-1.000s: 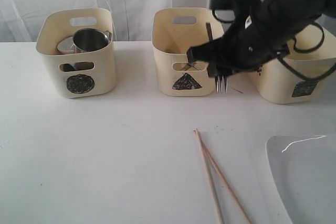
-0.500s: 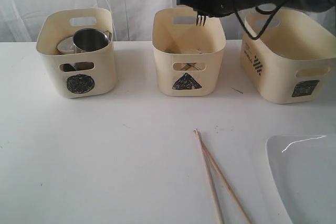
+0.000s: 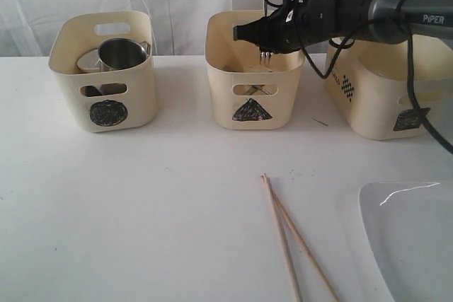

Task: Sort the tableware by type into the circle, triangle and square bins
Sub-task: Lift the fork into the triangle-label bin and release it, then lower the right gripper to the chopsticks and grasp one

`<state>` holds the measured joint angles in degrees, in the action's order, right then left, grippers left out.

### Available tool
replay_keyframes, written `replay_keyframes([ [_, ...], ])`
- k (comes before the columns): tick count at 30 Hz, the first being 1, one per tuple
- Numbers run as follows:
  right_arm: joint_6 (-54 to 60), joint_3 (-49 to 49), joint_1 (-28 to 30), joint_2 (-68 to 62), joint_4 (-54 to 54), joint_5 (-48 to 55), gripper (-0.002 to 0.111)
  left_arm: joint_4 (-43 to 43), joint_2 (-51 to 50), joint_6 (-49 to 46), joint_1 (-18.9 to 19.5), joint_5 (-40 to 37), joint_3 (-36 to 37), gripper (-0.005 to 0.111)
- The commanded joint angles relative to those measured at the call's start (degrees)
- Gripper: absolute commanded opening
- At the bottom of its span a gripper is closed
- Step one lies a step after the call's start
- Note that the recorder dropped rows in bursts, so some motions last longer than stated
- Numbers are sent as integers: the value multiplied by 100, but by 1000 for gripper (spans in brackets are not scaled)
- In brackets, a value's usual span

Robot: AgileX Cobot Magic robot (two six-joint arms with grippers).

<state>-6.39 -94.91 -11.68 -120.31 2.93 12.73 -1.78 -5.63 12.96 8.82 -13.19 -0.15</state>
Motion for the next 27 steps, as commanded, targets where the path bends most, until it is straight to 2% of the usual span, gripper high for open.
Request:
replay_keyframes([
  [1, 61, -46, 28, 311, -11, 426, 26, -32, 31, 6, -39, -6, 15, 0],
  [6, 595, -46, 28, 521, -11, 618, 27, -32, 31, 6, -39, -6, 15, 0],
  [12, 768, -46, 28, 534, -11, 521, 41, -32, 31, 6, -39, -6, 15, 0],
  [18, 768, -46, 28, 673, -20, 1289, 41, -32, 31, 6, -39, -6, 15, 0],
  [21, 768, -46, 28, 974, -20, 2177, 41, -32, 31, 6, -39, -6, 15, 0],
  [27, 822, -29, 18, 1659, 134, 5320, 41, -32, 31, 6, -39, -6, 15, 0],
])
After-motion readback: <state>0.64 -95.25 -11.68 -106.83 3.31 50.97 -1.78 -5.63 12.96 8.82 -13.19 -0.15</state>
